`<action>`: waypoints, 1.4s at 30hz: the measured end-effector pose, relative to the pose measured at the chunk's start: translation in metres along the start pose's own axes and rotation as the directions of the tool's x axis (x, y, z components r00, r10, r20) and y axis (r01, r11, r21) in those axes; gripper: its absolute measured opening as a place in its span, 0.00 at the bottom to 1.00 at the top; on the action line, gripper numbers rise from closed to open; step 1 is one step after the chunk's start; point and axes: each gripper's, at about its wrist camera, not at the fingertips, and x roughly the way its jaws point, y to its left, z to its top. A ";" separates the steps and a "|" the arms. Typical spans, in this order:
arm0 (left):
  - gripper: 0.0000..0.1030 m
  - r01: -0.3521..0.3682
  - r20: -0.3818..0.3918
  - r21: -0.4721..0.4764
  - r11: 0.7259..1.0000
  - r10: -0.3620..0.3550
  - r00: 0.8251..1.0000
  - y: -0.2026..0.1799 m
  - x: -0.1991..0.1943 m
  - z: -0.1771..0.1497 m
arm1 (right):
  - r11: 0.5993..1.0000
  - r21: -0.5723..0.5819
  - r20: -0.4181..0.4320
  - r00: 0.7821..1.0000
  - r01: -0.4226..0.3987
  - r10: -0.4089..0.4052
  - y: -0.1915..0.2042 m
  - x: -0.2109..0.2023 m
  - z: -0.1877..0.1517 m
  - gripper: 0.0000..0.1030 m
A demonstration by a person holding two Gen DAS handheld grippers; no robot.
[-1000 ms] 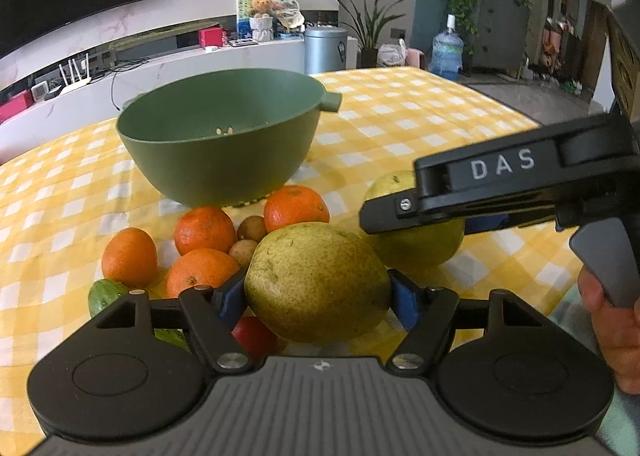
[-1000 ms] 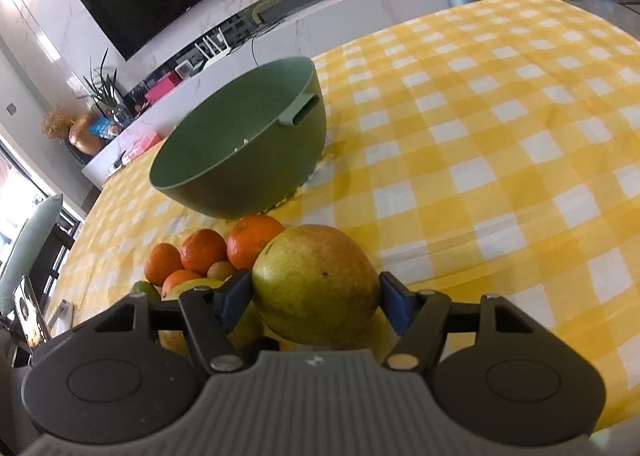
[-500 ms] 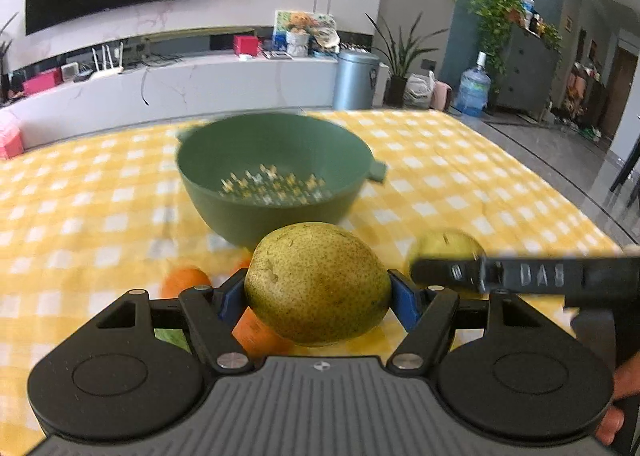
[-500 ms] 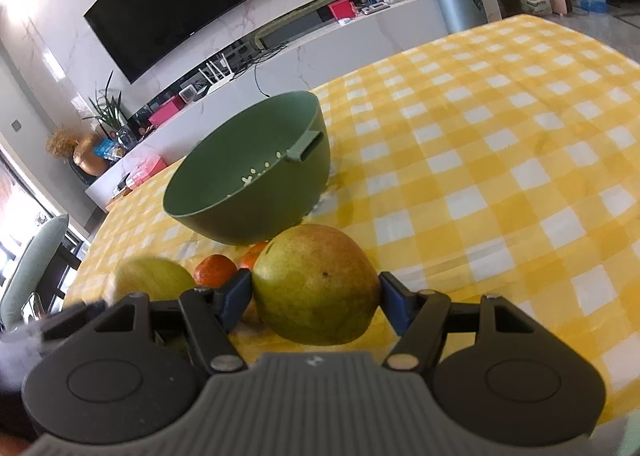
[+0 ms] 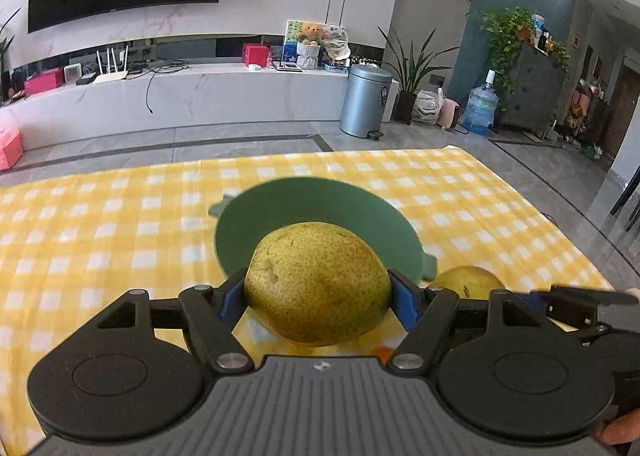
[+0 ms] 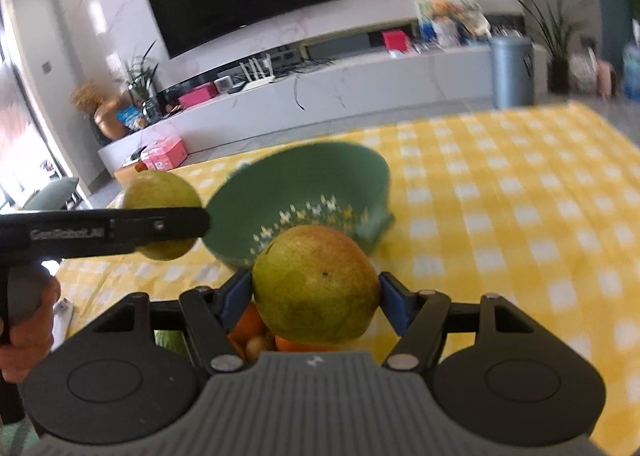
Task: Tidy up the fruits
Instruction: 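Carry the held pears with both tools over the green colander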
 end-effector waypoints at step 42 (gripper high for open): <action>0.80 0.108 -0.136 0.010 0.994 -0.105 0.985 0.049 0.088 0.017 | 0.931 -0.327 -0.441 0.897 -0.162 0.001 0.026 0.169 0.065 0.64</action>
